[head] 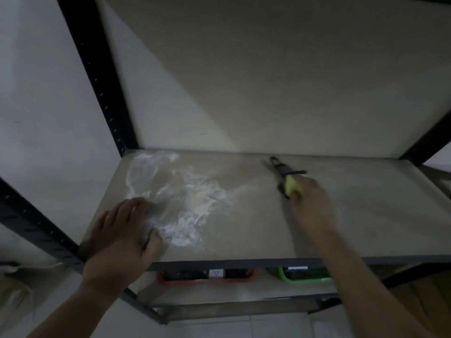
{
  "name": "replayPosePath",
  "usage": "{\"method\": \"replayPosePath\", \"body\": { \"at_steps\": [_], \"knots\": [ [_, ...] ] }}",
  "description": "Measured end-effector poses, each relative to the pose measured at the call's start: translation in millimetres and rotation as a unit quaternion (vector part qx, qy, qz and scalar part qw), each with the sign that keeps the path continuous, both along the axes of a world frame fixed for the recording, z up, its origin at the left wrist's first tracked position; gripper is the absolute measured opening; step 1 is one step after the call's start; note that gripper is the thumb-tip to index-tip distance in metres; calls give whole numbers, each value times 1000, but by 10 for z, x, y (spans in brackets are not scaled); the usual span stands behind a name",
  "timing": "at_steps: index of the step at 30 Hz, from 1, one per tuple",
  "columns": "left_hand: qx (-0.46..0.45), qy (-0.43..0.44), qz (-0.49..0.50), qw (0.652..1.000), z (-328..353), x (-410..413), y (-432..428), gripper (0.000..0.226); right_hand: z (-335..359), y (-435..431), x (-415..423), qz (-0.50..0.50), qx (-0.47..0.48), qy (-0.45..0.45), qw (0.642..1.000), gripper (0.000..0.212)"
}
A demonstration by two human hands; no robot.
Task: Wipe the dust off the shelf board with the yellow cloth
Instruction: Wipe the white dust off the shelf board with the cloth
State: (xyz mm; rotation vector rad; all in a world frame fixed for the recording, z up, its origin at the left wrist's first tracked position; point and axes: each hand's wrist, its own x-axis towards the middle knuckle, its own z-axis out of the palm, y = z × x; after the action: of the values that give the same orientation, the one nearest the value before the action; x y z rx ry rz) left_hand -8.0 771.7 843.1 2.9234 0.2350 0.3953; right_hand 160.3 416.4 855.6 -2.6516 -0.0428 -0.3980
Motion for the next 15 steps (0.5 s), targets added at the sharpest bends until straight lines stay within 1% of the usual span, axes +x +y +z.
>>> {"method": "replayPosePath", "body": {
  "at_steps": [2,3,4,5,6,7,9,10,12,14,15],
  "knots": [
    [-4,5,-2,1000,2,-3,2,63,22,655,-211,138,9,-2,990,41],
    [-6,5,-4,1000,8,-7,-4,64,63,916,-291,208,19,19,978,46],
    [-7,1,-6,1000,12,-12,-10,64,143,1082,-314,253,41,42,966,48],
    [-7,-3,-7,1000,13,-15,-19,64,230,1125,-242,269,79,61,958,49],
    [-7,-5,-6,1000,16,-17,-26,64,301,1031,-94,256,110,63,958,47],
    [-8,-4,-4,1000,15,-18,-26,64,371,866,65,230,123,37,965,44],
    [-9,0,-1,1000,12,-19,-24,64,505,365,411,164,73,-44,983,35],
    [-10,3,0,1000,8,-16,-20,64,548,37,601,123,32,-57,990,32],
    [-9,9,1,1000,3,-5,-14,65,599,-631,911,33,-51,-20,998,25],
    [-3,17,3,1000,-4,17,0,66,564,-1205,1127,-40,-62,28,997,24],
    [0,20,4,1000,-10,26,9,66,485,-1399,1199,-64,-64,43,995,32]
  ]
}}
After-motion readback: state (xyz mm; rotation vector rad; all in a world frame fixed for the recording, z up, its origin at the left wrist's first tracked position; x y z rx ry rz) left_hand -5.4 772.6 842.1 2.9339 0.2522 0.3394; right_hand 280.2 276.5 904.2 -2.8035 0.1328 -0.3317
